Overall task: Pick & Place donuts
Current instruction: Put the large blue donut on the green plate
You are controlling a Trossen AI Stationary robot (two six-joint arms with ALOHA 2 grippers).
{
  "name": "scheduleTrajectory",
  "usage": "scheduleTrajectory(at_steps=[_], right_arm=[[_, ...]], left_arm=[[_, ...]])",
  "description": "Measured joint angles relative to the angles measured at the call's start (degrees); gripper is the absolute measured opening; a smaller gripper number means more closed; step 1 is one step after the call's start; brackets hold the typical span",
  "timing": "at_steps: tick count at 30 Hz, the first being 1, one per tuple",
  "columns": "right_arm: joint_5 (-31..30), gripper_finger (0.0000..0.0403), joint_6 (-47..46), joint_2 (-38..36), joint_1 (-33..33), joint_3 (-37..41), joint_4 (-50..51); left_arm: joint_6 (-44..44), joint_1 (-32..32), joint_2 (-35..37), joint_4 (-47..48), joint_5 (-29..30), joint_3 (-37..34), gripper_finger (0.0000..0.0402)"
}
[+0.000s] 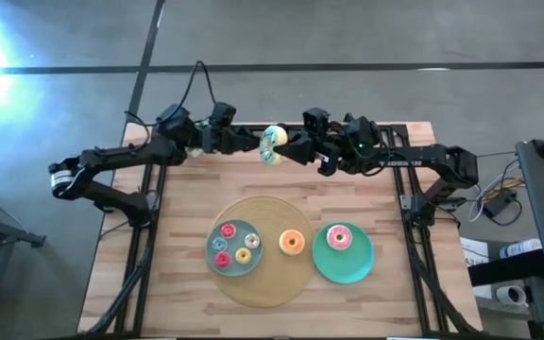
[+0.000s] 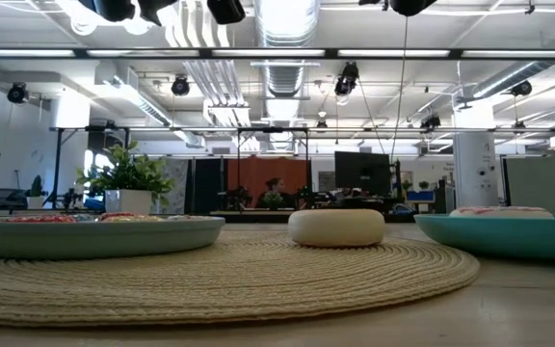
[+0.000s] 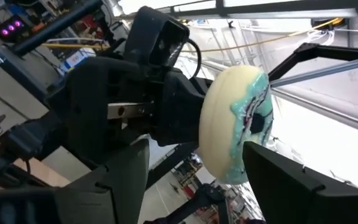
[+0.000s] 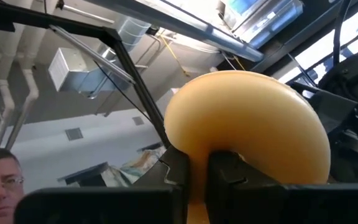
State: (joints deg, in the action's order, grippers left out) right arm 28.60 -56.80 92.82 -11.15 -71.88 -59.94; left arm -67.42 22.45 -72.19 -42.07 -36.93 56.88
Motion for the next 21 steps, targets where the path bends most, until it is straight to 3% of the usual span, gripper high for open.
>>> scheduleTrajectory(at_steps=[9, 21], right_arm=[[0.0, 0.0018, -0.2, 0.1, 0.0, 0.1, 0.0], [0.0, 0.0018, -0.1, 0.1, 0.0, 0.3, 1.9]], left_arm=[[-1.0, -0.3, -0.1, -5.2, 0.9, 0.0, 0.0234], [-1.5, -1.6, -1.6, -4.9, 2.7, 0.0, 0.0233]])
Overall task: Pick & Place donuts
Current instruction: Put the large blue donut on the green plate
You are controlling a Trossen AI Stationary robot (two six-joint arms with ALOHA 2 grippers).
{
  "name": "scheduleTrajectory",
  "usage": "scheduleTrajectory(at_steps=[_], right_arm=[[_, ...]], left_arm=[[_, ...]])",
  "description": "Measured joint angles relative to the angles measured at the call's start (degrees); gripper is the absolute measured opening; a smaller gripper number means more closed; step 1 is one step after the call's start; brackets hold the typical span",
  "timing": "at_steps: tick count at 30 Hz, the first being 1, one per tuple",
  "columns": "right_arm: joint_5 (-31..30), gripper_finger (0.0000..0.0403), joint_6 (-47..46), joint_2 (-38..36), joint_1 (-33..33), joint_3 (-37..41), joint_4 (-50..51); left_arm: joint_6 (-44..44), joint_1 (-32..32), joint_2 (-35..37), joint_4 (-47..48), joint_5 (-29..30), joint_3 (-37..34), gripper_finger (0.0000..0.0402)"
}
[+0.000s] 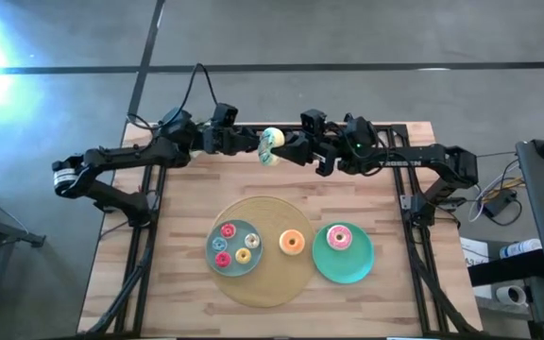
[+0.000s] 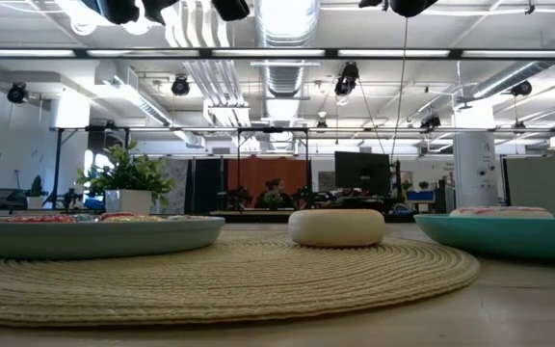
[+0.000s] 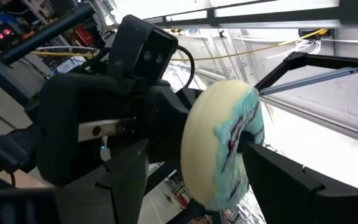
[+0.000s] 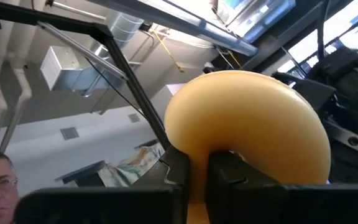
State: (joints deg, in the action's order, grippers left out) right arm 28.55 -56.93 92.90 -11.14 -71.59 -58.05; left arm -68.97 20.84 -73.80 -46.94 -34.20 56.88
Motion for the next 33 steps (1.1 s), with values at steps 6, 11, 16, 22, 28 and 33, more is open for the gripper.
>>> scheduleTrajectory(at_steps=[6, 11, 16, 22, 28, 33], right_arm=[[0.0, 0.0018, 0.3, 0.0, 0.0, 0.0, 1.2], [0.0, 0.0018, 0.3, 0.0, 0.0, 0.0, 0.9], [-0.1, 0.0018, 0.3, 0.0, 0.1, -0.7, 0.8], [-1.5, 0.0018, 1.0, 0.0, 0.1, -0.9, 3.8], [-1.5, 0.0018, 1.6, 0.0, 0.2, -0.9, 3.7], [-1.5, 0.0018, 2.1, -0.2, 0.1, -0.9, 2.9]], left_arm=[[0.1, -0.1, 0.0, -0.2, 0.1, 1.2, 0.0233], [0.3, -0.1, 0.0, -0.1, 0.1, 1.7, 0.0233], [1.2, -0.1, 0.0, 1.3, 0.4, 1.4, 0.0233], [1.3, -0.5, -1.7, 1.1, 0.9, 3.1, 0.0233], [1.1, -1.0, -4.2, 0.9, -0.7, 4.9, 0.0233], [1.4, -1.0, -4.0, 0.8, -1.4, 4.9, 0.0233]])
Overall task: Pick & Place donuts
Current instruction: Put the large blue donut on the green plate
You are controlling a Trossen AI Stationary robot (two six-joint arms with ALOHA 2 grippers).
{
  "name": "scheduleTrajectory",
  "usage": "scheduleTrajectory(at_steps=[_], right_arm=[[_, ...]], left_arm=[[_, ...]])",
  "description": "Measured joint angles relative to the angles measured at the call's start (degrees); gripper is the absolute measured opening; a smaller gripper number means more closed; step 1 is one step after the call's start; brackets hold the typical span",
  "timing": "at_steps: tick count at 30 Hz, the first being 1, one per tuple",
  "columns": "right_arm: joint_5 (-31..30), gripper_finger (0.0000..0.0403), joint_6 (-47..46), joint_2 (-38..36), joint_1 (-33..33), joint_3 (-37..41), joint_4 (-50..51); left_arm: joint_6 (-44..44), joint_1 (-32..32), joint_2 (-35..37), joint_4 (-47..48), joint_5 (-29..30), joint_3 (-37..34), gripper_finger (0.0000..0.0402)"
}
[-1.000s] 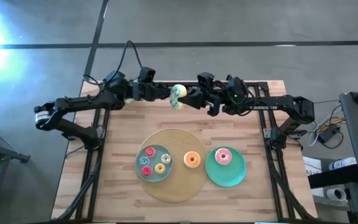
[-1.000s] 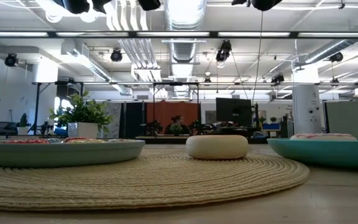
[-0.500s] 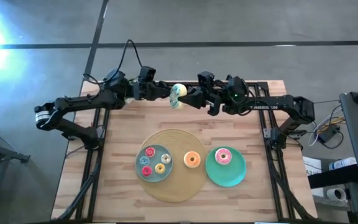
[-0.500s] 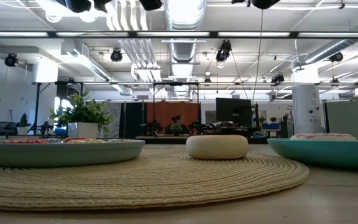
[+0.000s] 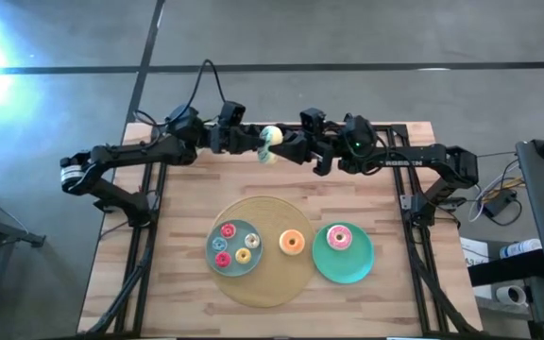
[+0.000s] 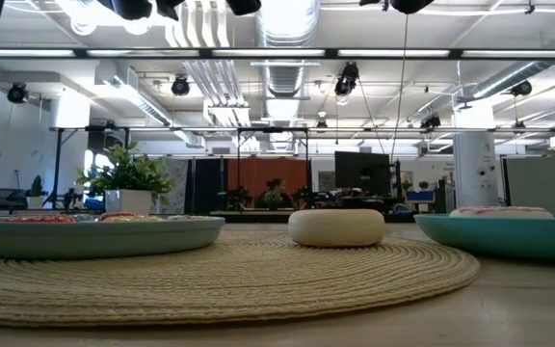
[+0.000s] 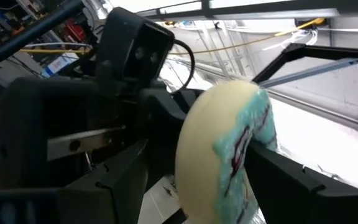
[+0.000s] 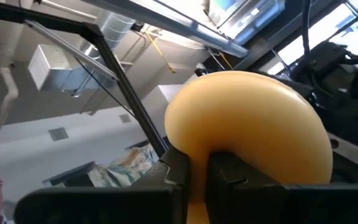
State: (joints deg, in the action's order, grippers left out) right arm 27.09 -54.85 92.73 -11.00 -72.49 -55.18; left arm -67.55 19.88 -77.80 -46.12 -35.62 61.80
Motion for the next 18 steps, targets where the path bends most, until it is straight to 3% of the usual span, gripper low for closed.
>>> scheduleTrajectory(at_steps=[11, 18], right_arm=[[-0.3, 0.0018, -1.2, 0.1, 0.0, 1.0, 1.2], [-1.5, 0.0036, -0.2, 0.0, 0.0, 1.2, 1.5]], left_arm=[[0.0, 0.0, 0.5, -2.1, -1.3, 0.0, 0.0227], [0.0, 0.0, 0.5, -2.1, -1.8, -0.1, 0.0186]])
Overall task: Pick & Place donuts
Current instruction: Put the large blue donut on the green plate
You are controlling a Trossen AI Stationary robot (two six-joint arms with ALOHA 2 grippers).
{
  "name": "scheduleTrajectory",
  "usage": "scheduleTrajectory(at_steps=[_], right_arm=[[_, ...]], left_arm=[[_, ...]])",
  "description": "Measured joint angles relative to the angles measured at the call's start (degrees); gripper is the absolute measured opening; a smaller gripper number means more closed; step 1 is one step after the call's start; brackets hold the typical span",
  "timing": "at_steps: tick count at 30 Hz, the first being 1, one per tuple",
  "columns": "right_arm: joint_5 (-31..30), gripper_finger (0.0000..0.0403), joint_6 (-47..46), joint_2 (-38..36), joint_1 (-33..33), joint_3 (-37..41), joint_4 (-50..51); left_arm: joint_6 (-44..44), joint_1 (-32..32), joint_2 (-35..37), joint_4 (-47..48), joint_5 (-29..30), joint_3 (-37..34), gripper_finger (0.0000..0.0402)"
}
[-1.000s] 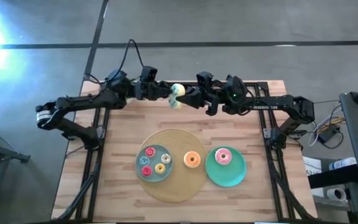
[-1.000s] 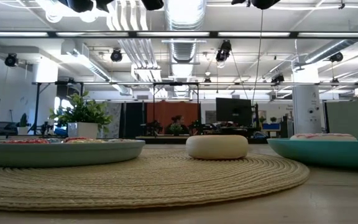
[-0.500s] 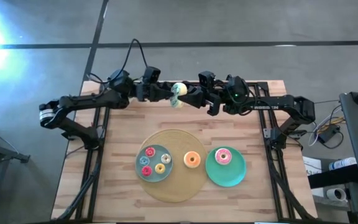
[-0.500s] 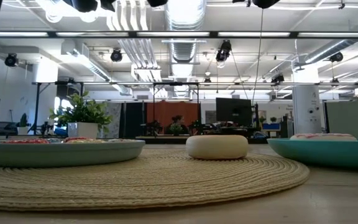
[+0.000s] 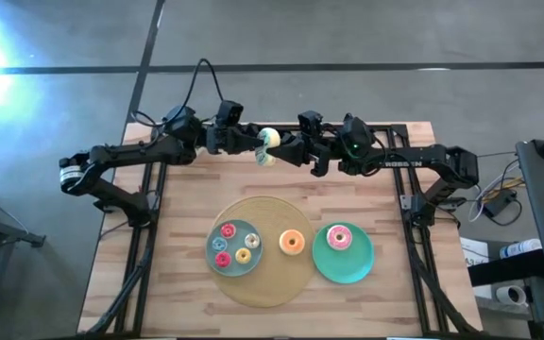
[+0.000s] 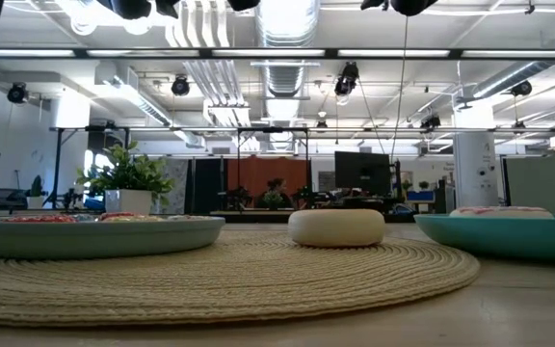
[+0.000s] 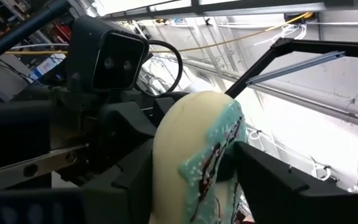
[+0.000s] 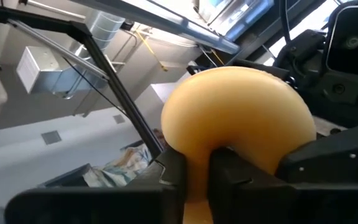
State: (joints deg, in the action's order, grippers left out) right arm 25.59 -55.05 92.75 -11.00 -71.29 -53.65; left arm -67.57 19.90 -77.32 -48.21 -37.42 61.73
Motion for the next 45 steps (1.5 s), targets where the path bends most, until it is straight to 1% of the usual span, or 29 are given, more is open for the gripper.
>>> scheduleTrajectory(at_steps=[11, 16, 19, 21, 24, 26, 30, 34, 37, 40, 45], right_arm=[[-0.1, 0.0069, -0.7, -0.1, 0.0, 0.0, -2.3], [0.2, 0.0095, -2.9, -0.1, 0.0, 0.1, -1.8], [0.4, 0.011, -2.7, -0.8, -0.1, 0.4, 0.0], [1.7, 0.0117, -2.3, -1.5, -0.4, 0.5, 2.9], [5.5, 0.012, -2.6, -2.4, -1.1, 0.5, 8.1], [7.0, 0.0119, -2.5, -2.4, -1.1, 0.7, 8.5], [7.6, 0.0112, -0.2, -2.4, -0.8, 0.7, 8.0], [7.5, 0.0117, -2.2, -2.3, -1.3, 0.8, 8.4], [7.6, 0.0136, -4.2, -2.3, -1.7, 0.9, 9.6], [9.1, 0.0167, -6.5, -2.4, -1.9, 0.9, 10.6], [16.7, 0.022, -10.7, -2.7, -3.4, 0.9, 14.1]], left_arm=[[1.5, 0.0, 0.1, 0.2, -0.6, 0.0, 0.0079], [2.3, 0.0, 0.1, 0.7, -0.4, 0.0, 0.0029], [2.4, 0.0, 0.1, 0.8, -0.3, 0.0, 0.001], [2.5, 0.0, 0.1, 0.9, -0.4, 0.0, 0.0005], [3.0, 0.0, 0.2, 1.4, -0.5, -0.1, 0.0005], [3.5, 0.0, 0.3, 2.4, -0.6, -0.1, 0.0005], [4.2, 0.0, 0.5, 4.4, -0.4, -0.1, 0.0005], [4.8, 0.0, 0.5, 5.4, 0.3, -0.1, 0.0005], [5.0, 0.1, 0.5, 6.1, 0.4, -0.1, 0.0005], [5.5, 0.1, 0.5, 7.2, 0.2, -0.1, 0.0005], [6.5, 0.2, 0.5, 10.4, -0.1, -0.2, 0.0005]])
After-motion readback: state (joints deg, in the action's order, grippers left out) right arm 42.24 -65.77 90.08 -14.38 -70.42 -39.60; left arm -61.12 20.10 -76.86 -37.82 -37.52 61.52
